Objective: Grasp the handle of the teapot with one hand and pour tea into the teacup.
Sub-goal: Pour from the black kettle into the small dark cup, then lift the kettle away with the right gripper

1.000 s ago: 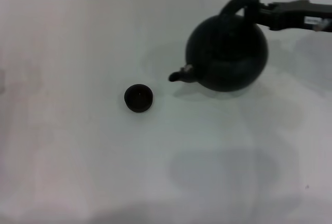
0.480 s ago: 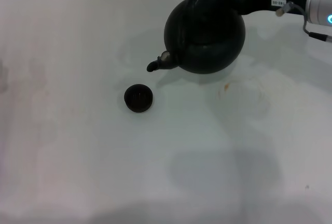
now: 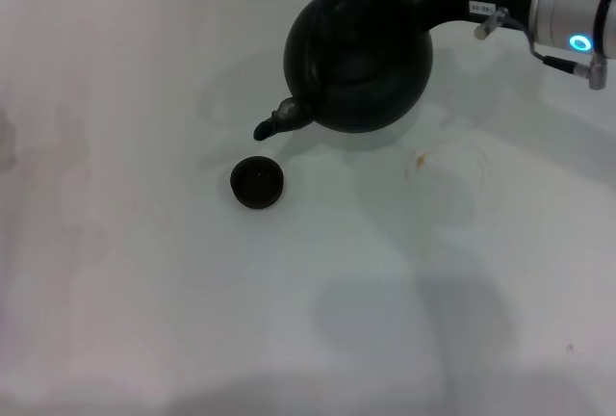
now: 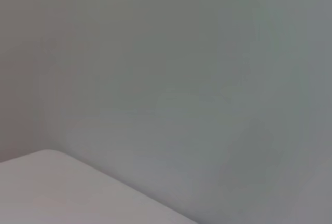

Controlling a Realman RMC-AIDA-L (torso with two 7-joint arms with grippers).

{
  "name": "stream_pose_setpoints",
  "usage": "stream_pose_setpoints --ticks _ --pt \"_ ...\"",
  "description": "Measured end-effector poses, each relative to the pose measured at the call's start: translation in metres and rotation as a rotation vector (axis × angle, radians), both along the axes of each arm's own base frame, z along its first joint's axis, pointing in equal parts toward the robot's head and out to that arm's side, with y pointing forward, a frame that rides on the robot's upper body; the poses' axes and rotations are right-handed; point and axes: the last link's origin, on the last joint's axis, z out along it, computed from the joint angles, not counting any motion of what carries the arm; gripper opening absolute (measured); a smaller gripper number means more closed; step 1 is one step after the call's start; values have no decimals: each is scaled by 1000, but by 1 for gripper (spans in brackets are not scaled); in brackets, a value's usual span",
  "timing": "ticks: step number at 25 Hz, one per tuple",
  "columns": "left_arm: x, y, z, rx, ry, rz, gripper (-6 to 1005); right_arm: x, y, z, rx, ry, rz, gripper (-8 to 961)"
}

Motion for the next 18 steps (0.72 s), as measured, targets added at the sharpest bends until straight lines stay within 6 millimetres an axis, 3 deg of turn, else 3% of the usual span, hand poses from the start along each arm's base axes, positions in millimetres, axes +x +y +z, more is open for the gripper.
stream_pose_setpoints --ticks 18 --pt "-1 0 1 1 3 2 613 -13 -4 -22 80 -109 144 227"
